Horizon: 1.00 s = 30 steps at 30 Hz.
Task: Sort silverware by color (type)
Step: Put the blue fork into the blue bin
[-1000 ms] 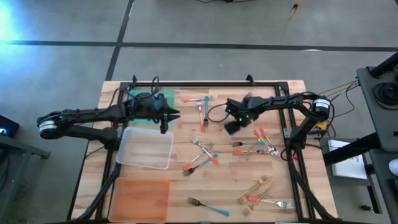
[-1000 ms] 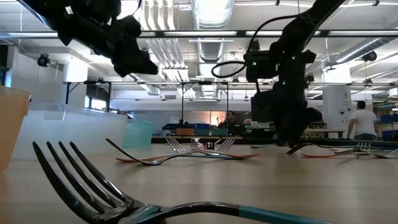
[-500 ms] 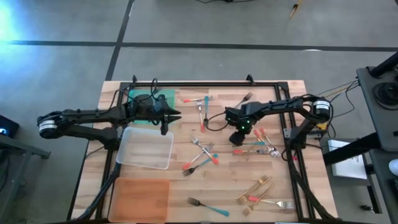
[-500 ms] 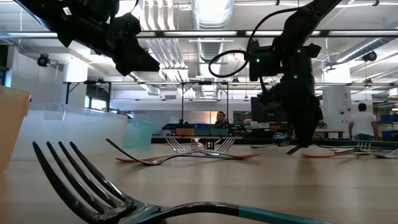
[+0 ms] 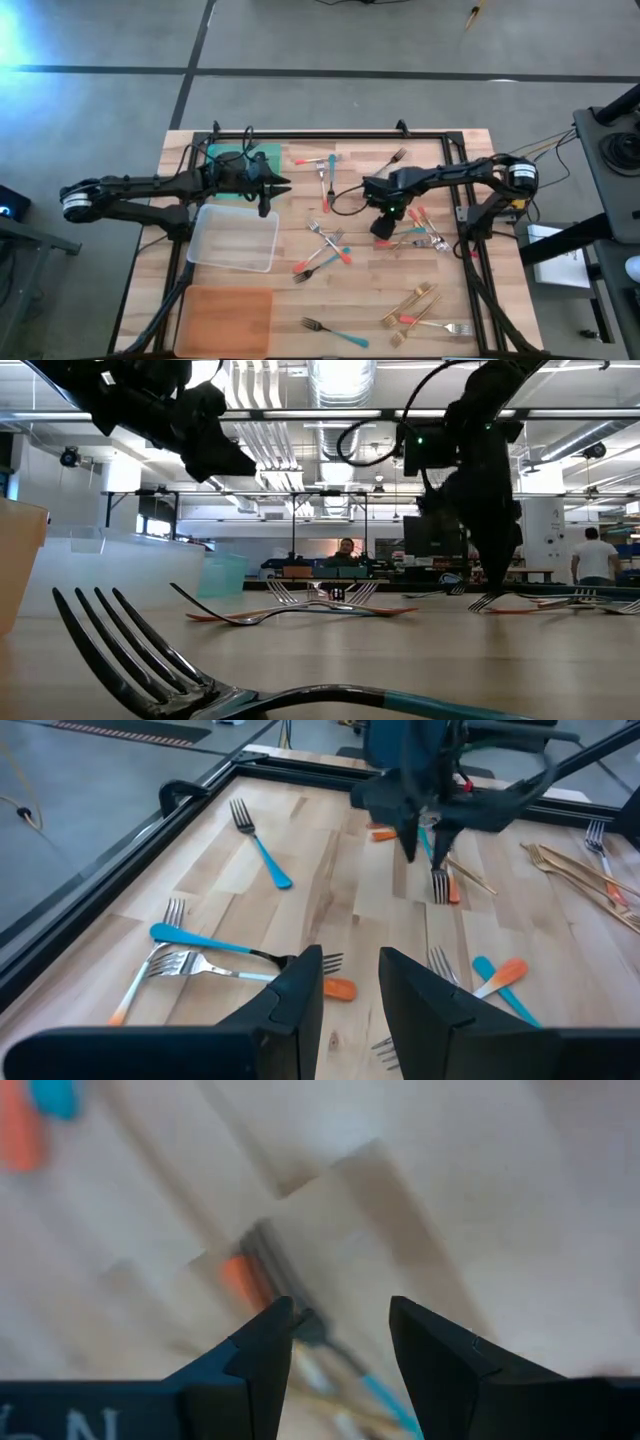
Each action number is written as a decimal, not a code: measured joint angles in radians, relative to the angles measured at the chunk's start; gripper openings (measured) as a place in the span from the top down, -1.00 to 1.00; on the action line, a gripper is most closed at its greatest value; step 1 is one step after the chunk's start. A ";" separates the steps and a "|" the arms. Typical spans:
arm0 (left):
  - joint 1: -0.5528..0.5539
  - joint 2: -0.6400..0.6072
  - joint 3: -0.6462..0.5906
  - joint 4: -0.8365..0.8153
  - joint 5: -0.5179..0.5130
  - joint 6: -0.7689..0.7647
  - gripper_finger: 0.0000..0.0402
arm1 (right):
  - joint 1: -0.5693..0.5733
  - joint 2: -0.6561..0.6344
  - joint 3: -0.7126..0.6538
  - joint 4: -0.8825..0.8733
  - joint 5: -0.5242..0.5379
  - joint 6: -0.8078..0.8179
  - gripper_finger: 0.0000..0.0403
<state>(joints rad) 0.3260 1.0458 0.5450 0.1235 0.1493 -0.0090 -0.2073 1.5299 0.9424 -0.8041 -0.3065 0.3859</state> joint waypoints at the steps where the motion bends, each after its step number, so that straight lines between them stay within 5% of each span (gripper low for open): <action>1: 0.000 0.000 0.000 0.000 0.000 0.000 0.58 | 0.008 -0.015 0.000 0.001 -0.016 0.012 0.21; 5: 0.000 0.000 -0.001 0.001 0.000 0.000 0.58 | 0.053 -0.091 0.000 0.001 -0.028 0.046 0.21; 10: 0.000 0.000 -0.001 0.006 0.000 0.000 0.58 | 0.141 -0.132 -0.025 -0.011 0.136 -0.011 0.21; 22: 0.000 0.000 -0.002 0.003 0.000 -0.003 0.58 | 0.220 -0.001 -0.052 -0.006 0.276 -0.158 0.21; 30: 0.000 0.000 -0.002 0.003 0.000 -0.002 0.58 | 0.221 0.076 -0.048 -0.003 0.280 -0.160 0.23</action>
<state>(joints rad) 0.3260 1.0462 0.5434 0.1268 0.1490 -0.0106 0.0140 1.6055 0.8941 -0.8066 -0.0269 0.2260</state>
